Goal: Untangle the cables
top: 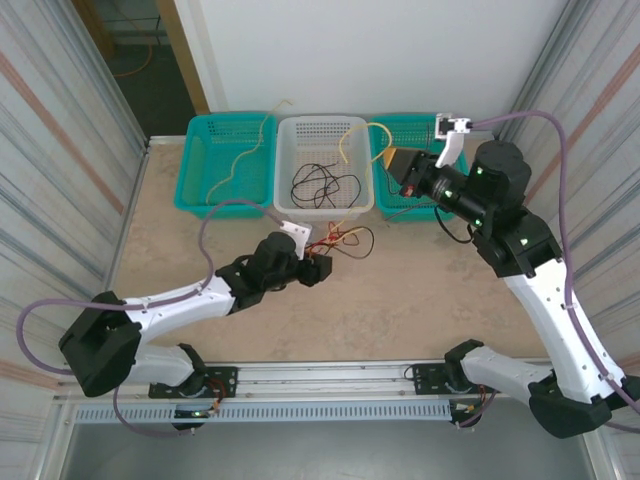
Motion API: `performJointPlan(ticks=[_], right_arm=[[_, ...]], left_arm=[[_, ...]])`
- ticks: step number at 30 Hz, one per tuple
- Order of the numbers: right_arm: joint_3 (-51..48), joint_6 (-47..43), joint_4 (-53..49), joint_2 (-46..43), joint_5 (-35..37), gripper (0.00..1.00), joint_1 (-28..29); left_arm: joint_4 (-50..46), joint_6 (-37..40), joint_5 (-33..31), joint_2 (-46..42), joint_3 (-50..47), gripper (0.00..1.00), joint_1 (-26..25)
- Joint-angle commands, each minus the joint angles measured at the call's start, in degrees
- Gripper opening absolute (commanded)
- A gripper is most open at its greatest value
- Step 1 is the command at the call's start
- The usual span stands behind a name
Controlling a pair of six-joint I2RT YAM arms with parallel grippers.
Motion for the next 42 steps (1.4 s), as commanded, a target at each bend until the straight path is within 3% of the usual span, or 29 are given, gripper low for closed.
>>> performJointPlan(ticks=[1, 6, 9, 14, 23, 27, 30, 31, 32, 34, 35, 36, 38, 42], right_arm=[[3.3, 2.82, 3.43, -1.67, -2.76, 0.0, -2.06], [4.22, 2.91, 3.64, -1.15, -3.88, 0.0, -3.24], [3.54, 3.13, 3.5, -1.0, -4.08, 0.0, -3.25], [1.53, 4.4, 3.64, -0.81, -3.92, 0.0, -2.56], [0.4, 4.67, 4.9, -0.23, -4.19, 0.0, 1.58], [0.59, 4.05, 3.88, 0.35, -3.42, 0.0, 1.6], [0.49, 2.09, -1.11, 1.39, -1.25, 0.0, 1.67], [0.19, 1.71, -3.2, 1.86, -0.42, 0.03, 1.59], [-0.52, 1.47, -4.95, 2.38, 0.18, 0.12, 1.57], [-2.54, 1.37, -6.74, 3.08, 1.01, 0.35, 1.51], [-3.65, 1.5, -7.44, 3.35, 1.54, 0.51, 1.54], [-4.3, 1.5, -8.06, 3.64, 1.96, 0.59, 1.67], [-5.7, 1.42, -8.92, 3.93, 2.7, 0.6, 1.84], [-7.77, 1.54, -7.99, 3.67, 2.6, 0.6, 2.11]], left_arm=[[-1.17, -3.03, -4.86, -0.01, -1.8, 0.53, -0.22], [-2.23, -4.22, -3.87, -3.02, -3.85, 0.52, -0.4], [-2.03, -3.49, -2.73, -10.95, -3.88, 0.66, -0.81], [-2.78, 1.2, -6.9, -18.86, 2.0, 0.89, -1.2], [16.38, 7.45, 5.49, -6.11, 7.49, 0.88, -1.2], [16.31, 6.46, 4.21, -2.41, 8.35, 0.83, -1.2], [9.39, 5.47, -3.41, -4.64, 8.29, 0.81, -1.13], [4.52, 5.09, -6.37, -5.49, 8.98, 0.79, -0.83], [0.25, 4.64, -7.91, -6.0, 9.19, 0.78, -0.06], [-8.81, 3.09, -7.26, -5.33, 9.66, 0.72, 2.6], [-13.74, 1.69, -6.64, -4.67, 10.16, 0.69, 3.98], [-15.87, 1.2, -5.05, -4.29, 9.73, 0.69, 4.8], [-17.11, 2.76, -0.53, -3.73, 7.31, 0.75, 5.68], [-17.79, 7.0, -1.27, 0.82, 5.51, 0.78, 6.2]])
